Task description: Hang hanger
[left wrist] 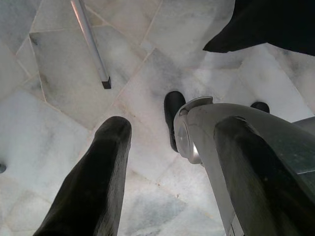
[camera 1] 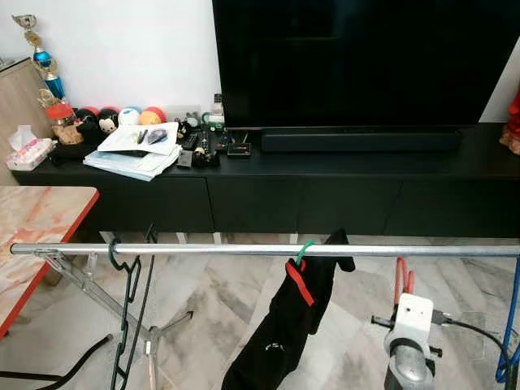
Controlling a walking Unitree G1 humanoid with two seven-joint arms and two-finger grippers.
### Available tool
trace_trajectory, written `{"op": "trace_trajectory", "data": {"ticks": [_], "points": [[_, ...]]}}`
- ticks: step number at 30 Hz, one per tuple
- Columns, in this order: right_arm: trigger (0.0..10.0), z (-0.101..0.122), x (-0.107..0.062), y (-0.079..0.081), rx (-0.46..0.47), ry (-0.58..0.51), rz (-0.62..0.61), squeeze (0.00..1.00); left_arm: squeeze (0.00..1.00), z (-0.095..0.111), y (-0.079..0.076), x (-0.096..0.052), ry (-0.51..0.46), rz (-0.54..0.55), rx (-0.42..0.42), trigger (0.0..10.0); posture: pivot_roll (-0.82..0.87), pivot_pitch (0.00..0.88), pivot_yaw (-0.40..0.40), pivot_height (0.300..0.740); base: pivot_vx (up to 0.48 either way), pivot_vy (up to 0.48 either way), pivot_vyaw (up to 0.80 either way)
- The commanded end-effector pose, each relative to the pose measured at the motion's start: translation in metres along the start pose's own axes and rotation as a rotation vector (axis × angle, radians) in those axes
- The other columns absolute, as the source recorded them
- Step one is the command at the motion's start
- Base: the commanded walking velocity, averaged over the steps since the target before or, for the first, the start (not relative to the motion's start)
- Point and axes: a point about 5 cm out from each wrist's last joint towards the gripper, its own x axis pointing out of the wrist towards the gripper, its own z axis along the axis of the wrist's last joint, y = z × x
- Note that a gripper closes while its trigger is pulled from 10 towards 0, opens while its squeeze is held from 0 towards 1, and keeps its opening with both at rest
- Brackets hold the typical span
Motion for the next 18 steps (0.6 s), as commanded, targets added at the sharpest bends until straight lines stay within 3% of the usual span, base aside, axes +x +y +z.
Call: {"op": "trace_trajectory", "data": {"ticks": [1, 7, 18], "points": [[10.0, 0.002, 0.002, -0.011, 0.032, -0.01, -0.115, 0.0, 0.0, -0.005, 0.005, -0.002, 0.024, 0.011, 0.012, 10.0, 0.07, 0.01, 0.047, 0.74, 0.0, 0.0, 0.0], [10.0, 0.004, 0.002, -0.017, 0.04, -0.031, -0.175, 0.0, 0.0, -0.005, 0.005, -0.002, 0.025, 0.01, 0.012, 10.0, 0.07, 0.012, 0.048, 0.74, 0.0, 0.0, 0.0], [10.0, 0.026, 0.005, -0.009, 0.035, -0.143, -0.17, 0.0, 0.0, -0.007, 0.001, -0.001, 0.024, 0.002, 0.015, 10.0, 0.07, 0.011, 0.047, 0.74, 0.0, 0.0, 0.0]]}}
